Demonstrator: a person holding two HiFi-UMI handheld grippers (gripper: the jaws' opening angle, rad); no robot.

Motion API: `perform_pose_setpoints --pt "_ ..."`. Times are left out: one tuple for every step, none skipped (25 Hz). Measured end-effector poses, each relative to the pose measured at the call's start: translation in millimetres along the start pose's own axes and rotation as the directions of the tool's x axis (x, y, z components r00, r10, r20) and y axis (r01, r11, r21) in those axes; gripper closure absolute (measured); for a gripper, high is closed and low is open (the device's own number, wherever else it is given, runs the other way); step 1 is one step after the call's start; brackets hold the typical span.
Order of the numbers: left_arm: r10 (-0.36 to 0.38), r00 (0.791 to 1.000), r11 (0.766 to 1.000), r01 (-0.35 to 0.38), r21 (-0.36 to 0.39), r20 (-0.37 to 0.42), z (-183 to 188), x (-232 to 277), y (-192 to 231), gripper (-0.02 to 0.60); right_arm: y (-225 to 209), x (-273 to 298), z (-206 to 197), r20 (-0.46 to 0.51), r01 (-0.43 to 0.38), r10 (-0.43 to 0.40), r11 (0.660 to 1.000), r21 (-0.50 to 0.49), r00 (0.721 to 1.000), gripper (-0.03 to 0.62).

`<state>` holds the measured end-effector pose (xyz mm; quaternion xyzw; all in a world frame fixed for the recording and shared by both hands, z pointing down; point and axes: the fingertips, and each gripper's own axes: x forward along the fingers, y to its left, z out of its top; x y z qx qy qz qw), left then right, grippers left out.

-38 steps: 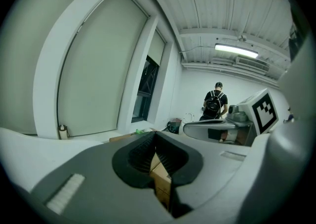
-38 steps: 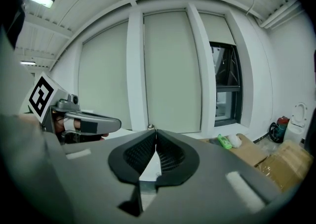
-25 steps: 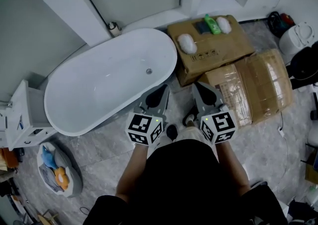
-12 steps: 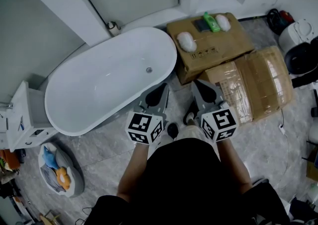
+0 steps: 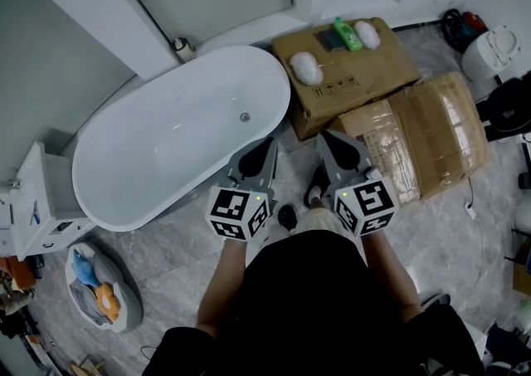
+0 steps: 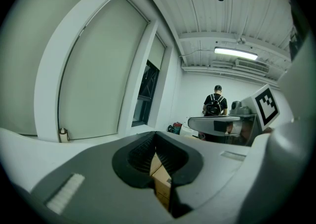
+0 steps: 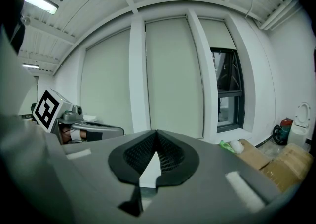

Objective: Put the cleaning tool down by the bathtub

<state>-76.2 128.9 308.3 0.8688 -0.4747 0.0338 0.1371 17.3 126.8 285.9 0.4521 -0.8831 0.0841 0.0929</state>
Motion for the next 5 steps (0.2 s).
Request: perform_pose_setpoints --pt "-0.001 1.000 1.000 0.001 0.000 -0.001 -0.5 2.3 -0.2 0.583 -2.2 0.5 -0.2 0.000 0.002 -0.002 1.000 -0.001 1.000 0.588" --pt "-0.002 1.000 1.000 0.002 0.000 -0.003 -1.1 4.3 -0.4 0.583 -4.2 1.1 -0.6 0.000 0.004 -0.004 1.000 -0.001 1.000 0.588" --pt "-0.003 1.000 1.000 0.003 -0.001 -0.004 -1.8 6.2 -0.8 0.583 -6.2 1.7 -1.1 -0.001 0.006 -0.006 1.000 -0.002 1.000 0.588" --pt "-0.004 1.000 1.000 0.004 -0.002 -0.006 -2.4 8.0 -1.2 0.583 -8.2 2.2 -1.5 -0.002 0.008 -0.008 1.000 -0.002 1.000 0.588" --pt "-0.005 1.000 1.000 0.005 -0.003 -0.007 -3.1 9.8 -1.6 0.583 -10.1 2.8 -2.0 -0.002 0.010 -0.010 1.000 -0.002 1.000 0.588"
